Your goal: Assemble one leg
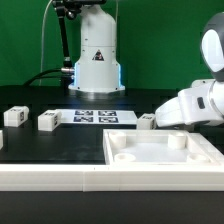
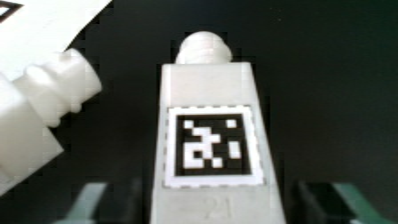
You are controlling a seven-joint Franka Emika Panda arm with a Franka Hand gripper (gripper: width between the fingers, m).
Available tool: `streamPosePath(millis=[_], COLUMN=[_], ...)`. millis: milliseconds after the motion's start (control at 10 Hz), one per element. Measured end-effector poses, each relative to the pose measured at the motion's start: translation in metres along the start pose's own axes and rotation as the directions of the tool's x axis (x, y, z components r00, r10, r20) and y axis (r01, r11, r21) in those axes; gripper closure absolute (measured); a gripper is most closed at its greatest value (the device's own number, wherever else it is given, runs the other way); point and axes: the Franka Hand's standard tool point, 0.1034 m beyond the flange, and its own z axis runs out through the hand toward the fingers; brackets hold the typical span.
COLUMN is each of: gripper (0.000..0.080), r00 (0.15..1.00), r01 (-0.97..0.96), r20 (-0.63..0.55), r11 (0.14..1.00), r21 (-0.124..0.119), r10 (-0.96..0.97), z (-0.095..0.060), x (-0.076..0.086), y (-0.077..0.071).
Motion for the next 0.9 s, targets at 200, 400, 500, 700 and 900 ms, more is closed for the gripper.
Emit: streamPosePath(millis=[200,400,500,700,900], gripper=[0.0509,0.0509,0.0509,0.0509,0.0509], r00=[1.000,1.000,1.000,1.000,0.999], r01=[0.000,0.000,0.000,0.009,0.035], r20=[0.000,0.000,0.000,0.003,-0.019], r11=[1.000,1.000,1.000,1.000,0.999], r21=[0.000,0.000,0.000,0.002,0.000], r10=[0.000,0.000,0.000,-0.009,-0.035], z=[0.000,0.000,0.000,-0.005,-0.034], x=[0.000,0.000,0.000,-0.004,-0.026], y=[0.000,0.000,0.000,0.001,0.005])
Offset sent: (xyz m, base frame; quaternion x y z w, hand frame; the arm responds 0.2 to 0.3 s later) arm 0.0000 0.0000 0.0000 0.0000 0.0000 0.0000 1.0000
